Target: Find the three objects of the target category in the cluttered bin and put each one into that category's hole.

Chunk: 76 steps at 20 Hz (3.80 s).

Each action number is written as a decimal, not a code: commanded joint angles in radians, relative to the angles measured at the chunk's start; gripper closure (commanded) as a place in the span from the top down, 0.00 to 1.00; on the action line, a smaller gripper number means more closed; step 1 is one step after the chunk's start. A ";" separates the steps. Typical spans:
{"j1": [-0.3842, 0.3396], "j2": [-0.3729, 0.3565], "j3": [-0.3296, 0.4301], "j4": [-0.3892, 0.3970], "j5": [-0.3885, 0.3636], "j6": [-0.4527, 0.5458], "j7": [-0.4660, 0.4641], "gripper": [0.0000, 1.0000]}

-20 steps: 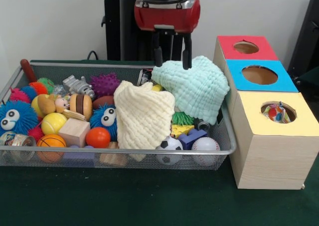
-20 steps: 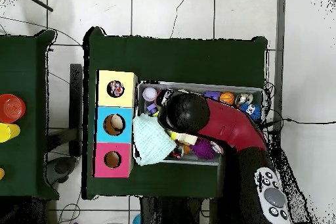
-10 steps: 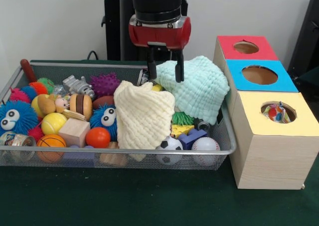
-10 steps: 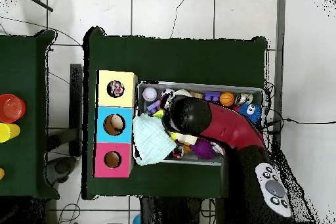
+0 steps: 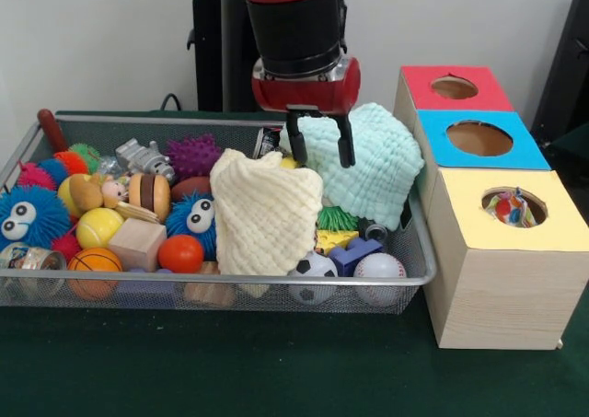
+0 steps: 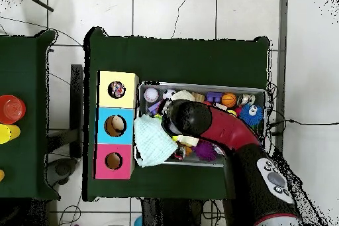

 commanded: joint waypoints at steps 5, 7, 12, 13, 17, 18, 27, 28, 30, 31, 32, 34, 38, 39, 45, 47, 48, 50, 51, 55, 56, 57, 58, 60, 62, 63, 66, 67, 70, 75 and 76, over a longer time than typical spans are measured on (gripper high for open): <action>-0.023 0.117 0.130 0.015 -0.037 0.094 -0.044 1.00; -0.017 0.123 0.124 0.009 -0.035 0.129 -0.037 1.00; -0.011 0.145 0.113 -0.009 -0.028 0.251 -0.028 1.00; -0.010 0.147 0.110 -0.011 -0.027 0.279 -0.026 1.00; 0.009 0.170 0.076 -0.045 -0.038 0.419 0.001 1.00; 0.010 0.171 0.071 -0.044 -0.042 0.438 0.004 1.00; 0.018 0.206 0.050 -0.102 -0.073 0.420 0.013 1.00; 0.017 0.201 0.045 -0.097 -0.079 0.412 0.016 1.00; 0.014 0.191 0.043 -0.086 -0.084 0.400 0.020 1.00; 0.015 0.193 0.043 -0.090 -0.086 0.391 0.024 1.00; 0.015 0.187 0.042 -0.086 -0.089 0.380 0.027 1.00; 0.016 0.180 0.040 -0.081 -0.095 0.364 0.034 1.00; 0.014 0.175 0.044 -0.077 -0.098 0.335 0.039 1.00; 0.013 0.180 0.047 -0.080 -0.099 0.331 0.037 1.00; 0.004 0.181 0.064 -0.084 -0.104 0.325 0.025 1.00; 0.004 0.183 0.067 -0.090 -0.107 0.329 0.022 0.00; 0.004 0.184 0.068 -0.090 -0.108 0.328 0.020 0.00; 0.002 0.185 0.071 -0.094 -0.109 0.327 0.014 0.00; 0.001 0.186 0.073 -0.094 -0.109 0.327 0.011 0.00; 0.000 0.186 0.074 -0.095 -0.113 0.323 0.006 0.00; -0.001 0.185 0.075 -0.094 -0.113 0.322 0.004 0.00; -0.001 0.185 0.075 -0.094 -0.114 0.322 0.004 0.00; -0.002 0.184 0.074 -0.092 -0.114 0.318 0.005 0.00; 0.002 0.165 0.065 -0.082 -0.123 0.311 0.011 0.00; -0.003 0.114 0.059 -0.046 -0.137 0.332 -0.005 0.00; -0.004 0.082 0.052 -0.027 -0.149 0.356 -0.015 0.00; -0.010 0.005 0.040 0.013 -0.165 0.458 -0.033 0.00; -0.011 -0.014 0.037 0.021 -0.169 0.484 -0.035 0.00; 0.009 -0.032 0.008 0.002 -0.203 0.583 -0.018 0.00; 0.025 -0.054 -0.013 -0.016 -0.247 0.675 -0.001 0.00; 0.027 -0.051 -0.015 -0.025 -0.257 0.693 0.001 0.00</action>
